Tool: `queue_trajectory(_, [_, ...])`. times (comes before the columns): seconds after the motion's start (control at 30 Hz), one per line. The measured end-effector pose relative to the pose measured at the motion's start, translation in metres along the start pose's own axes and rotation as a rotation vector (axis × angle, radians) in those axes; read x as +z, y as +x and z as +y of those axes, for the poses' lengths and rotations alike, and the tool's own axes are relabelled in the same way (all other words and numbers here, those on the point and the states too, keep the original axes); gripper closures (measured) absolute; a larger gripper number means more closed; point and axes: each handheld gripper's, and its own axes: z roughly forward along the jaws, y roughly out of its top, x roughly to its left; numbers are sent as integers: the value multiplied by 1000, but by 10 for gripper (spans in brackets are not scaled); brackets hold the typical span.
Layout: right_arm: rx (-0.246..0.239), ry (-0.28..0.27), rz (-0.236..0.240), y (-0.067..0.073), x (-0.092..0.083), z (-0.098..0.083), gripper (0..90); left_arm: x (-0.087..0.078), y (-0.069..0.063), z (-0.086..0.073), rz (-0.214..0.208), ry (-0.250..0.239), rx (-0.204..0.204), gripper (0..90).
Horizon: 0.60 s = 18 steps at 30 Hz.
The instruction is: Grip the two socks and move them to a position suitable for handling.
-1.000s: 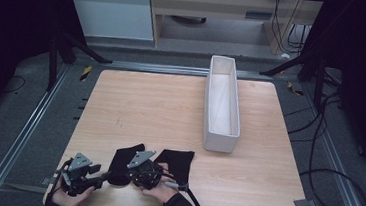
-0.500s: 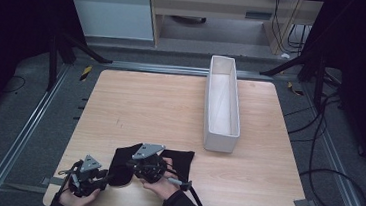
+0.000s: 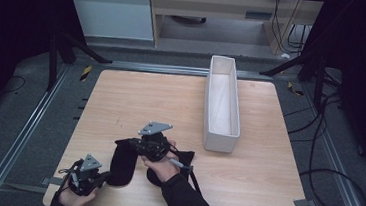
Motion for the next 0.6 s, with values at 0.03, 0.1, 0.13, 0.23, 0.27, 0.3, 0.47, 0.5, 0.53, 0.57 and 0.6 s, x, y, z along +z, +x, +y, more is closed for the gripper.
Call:
queue_trajectory(0.03, [21, 1, -24, -10, 6, 6, 849, -3, 3, 0, -3, -10, -12, 888])
queue_trajectory(0.1, [37, 3, -43, -18, 11, 9, 848, -6, 6, 0, -6, -15, -20, 889])
queue_trajectory(0.13, [50, 4, -51, -22, 13, 10, 848, -6, 8, 0, -4, -16, -22, 889])
queue_trajectory(0.23, [88, 20, -87, -35, 21, 11, 846, -9, 14, 0, 3, -18, -34, 888])
queue_trajectory(0.27, [96, 29, -107, -40, 23, 11, 846, -10, 15, 0, 10, -16, -34, 888])
queue_trajectory(0.3, [103, 34, -124, -44, 26, 11, 845, -11, 17, 0, 15, -19, -40, 888])
queue_trajectory(0.47, [115, 47, -207, -62, 40, 8, 842, -14, 28, 3, 77, -18, -40, 888])
queue_trajectory(0.5, [115, 51, -217, -64, 43, 7, 842, -13, 30, 3, 88, -19, -43, 887])
queue_trajectory(0.53, [110, 59, -228, -65, 46, 5, 841, -12, 32, 4, 104, -19, -43, 887])
queue_trajectory(0.57, [110, 65, -235, -67, 49, 4, 840, -11, 34, 5, 117, -17, -40, 887])
queue_trajectory(0.6, [107, 70, -241, -68, 51, 3, 840, -10, 36, 6, 126, -14, -42, 887])
